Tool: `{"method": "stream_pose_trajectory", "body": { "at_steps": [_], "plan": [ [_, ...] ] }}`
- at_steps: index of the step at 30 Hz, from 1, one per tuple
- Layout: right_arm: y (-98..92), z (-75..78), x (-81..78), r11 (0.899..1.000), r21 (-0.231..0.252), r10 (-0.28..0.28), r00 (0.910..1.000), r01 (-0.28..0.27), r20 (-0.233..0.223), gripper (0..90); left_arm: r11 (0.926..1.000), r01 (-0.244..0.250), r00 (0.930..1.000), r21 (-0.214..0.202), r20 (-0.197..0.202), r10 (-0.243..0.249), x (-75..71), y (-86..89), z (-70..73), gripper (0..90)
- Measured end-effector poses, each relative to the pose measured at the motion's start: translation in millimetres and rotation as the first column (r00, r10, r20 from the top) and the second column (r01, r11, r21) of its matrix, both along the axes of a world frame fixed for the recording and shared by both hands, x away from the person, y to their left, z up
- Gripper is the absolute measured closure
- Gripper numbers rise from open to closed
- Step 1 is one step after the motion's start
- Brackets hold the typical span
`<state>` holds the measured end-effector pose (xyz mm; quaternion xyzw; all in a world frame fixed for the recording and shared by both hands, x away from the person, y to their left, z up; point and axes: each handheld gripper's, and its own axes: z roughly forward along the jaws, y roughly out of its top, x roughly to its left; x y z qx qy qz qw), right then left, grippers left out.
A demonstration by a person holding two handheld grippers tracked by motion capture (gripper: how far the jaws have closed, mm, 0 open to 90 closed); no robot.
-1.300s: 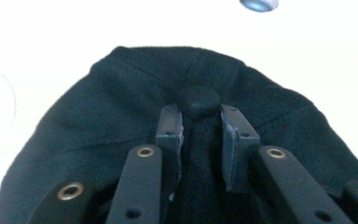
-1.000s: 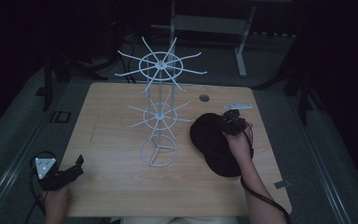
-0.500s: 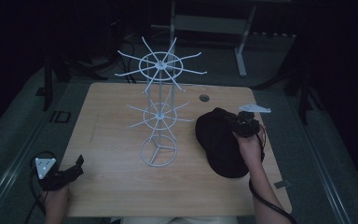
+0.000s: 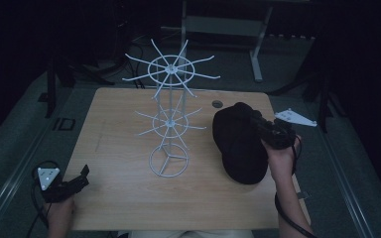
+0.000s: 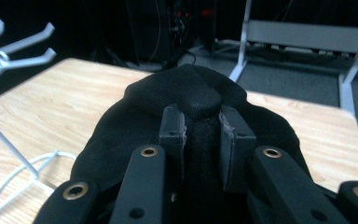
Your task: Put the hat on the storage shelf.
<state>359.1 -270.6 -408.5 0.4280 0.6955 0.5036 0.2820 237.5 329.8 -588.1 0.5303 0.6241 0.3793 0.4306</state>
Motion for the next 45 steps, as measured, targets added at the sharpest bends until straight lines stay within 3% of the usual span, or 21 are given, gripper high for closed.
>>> {"method": "stream_pose_trajectory", "body": {
  "at_steps": [4,13,15,17,18,19,23,32,34,36,41,45],
  "plan": [
    [-3.8,15.0,-13.2,0.999,0.030,0.013,0.9990,-0.014,0.043,74.0,1.0000,-0.002,1.0000,-0.001,0.000,0.002,0.0,-0.2,0.0,1.5],
    [-9.4,47.9,-36.8,0.999,0.047,0.011,0.9918,-0.017,0.127,74.1,1.0000,-0.002,1.0000,0.001,-0.001,0.002,0.0,-0.3,0.0,1.4],
    [-11.6,61.4,-47.9,0.998,0.058,0.015,0.9857,-0.026,0.168,74.1,1.0000,-0.003,1.0000,0.002,-0.001,0.003,0.0,-0.3,0.0,1.4],
    [-12.2,64.8,-50.8,0.997,0.064,0.019,0.9839,-0.031,0.178,74.0,1.0000,-0.003,1.0000,0.003,-0.003,0.003,0.1,-0.4,0.0,1.4],
    [-13.7,74.9,-58.9,0.996,0.078,0.017,0.9779,-0.034,0.209,74.0,1.0000,-0.003,1.0000,0.003,-0.001,0.003,0.1,-0.4,0.0,1.5],
    [-13.7,74.9,-58.9,0.996,0.078,0.017,0.9779,-0.034,0.209,74.0,1.0000,-0.004,1.0000,0.002,-0.002,0.004,0.1,-0.4,0.0,1.5],
    [-14.9,100.7,-72.7,0.996,0.084,0.017,0.9609,-0.042,0.277,74.0,1.0000,-0.003,1.0000,0.004,-0.003,0.003,0.0,-0.4,0.0,1.4],
    [-5.5,160.2,-98.9,0.992,0.091,0.037,0.9090,-0.082,0.415,74.0,1.0000,-0.003,1.0000,0.005,-0.003,0.003,0.0,-0.6,0.1,1.4],
    [-3.8,165.4,-100.6,0.992,0.090,0.043,0.9043,-0.090,0.425,74.0,1.0000,-0.003,1.0000,0.005,-0.002,0.003,0.0,-0.6,0.1,1.4],
    [2.0,177.4,-105.2,0.990,0.087,0.060,0.8928,-0.110,0.446,74.0,1.0000,-0.003,1.0000,0.005,-0.003,0.003,0.0,-0.6,0.1,1.5],
    [11.0,188.6,-109.2,0.986,0.084,0.090,0.8816,-0.145,0.463,74.0,1.0000,-0.003,1.0000,0.006,-0.004,0.003,0.0,-0.6,0.1,1.5],
    [24.9,194.5,-112.9,0.974,0.087,0.145,0.8710,-0.209,0.469,74.0,1.0000,-0.003,1.0000,0.006,-0.003,0.003,0.0,-0.5,0.1,1.5]
  ]
}}
